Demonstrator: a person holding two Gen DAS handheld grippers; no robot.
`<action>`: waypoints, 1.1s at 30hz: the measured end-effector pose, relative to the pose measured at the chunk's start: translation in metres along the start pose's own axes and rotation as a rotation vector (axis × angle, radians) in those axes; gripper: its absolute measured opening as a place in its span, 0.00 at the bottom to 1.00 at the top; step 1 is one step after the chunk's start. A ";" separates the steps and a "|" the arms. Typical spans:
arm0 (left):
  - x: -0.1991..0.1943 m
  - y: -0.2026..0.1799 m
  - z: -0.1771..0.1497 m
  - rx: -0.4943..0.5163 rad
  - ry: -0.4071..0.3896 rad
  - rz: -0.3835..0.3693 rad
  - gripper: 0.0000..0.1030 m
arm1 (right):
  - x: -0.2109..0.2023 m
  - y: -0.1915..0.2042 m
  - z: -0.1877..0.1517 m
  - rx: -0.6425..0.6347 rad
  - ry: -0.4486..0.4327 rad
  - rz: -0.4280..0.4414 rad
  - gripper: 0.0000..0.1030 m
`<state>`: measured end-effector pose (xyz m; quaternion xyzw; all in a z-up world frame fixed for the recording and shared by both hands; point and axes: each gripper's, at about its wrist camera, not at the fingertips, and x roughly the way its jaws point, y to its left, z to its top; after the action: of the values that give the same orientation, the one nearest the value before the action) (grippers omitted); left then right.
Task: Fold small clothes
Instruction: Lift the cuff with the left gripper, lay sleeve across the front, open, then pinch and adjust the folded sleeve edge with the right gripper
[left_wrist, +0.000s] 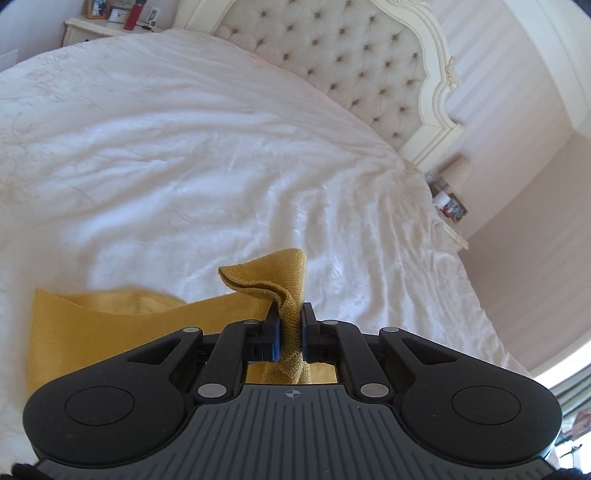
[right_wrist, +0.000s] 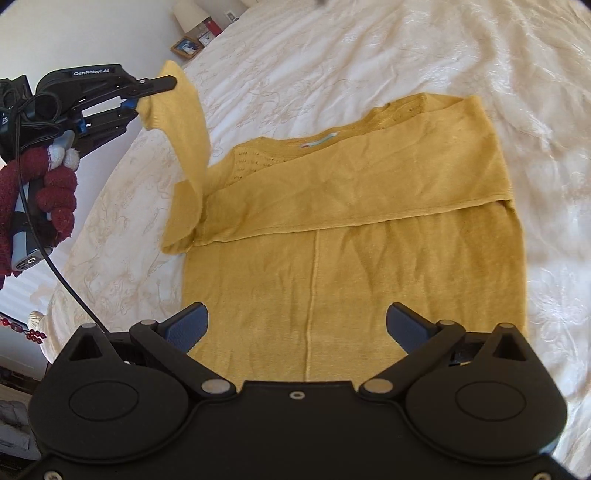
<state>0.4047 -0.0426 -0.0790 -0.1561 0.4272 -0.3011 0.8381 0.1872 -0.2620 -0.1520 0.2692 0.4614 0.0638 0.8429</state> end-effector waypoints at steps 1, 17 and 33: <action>0.012 -0.010 -0.006 0.014 0.015 -0.002 0.09 | -0.003 -0.007 -0.001 0.009 -0.003 -0.004 0.99; 0.058 -0.071 -0.065 0.305 0.141 0.069 0.68 | -0.012 -0.050 0.008 0.069 -0.037 -0.047 0.99; -0.001 0.089 -0.092 0.138 0.207 0.474 0.68 | 0.030 -0.053 0.107 0.013 -0.091 -0.103 0.99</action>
<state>0.3622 0.0260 -0.1785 0.0371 0.5138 -0.1393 0.8457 0.2835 -0.3384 -0.1562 0.2531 0.4364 0.0051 0.8634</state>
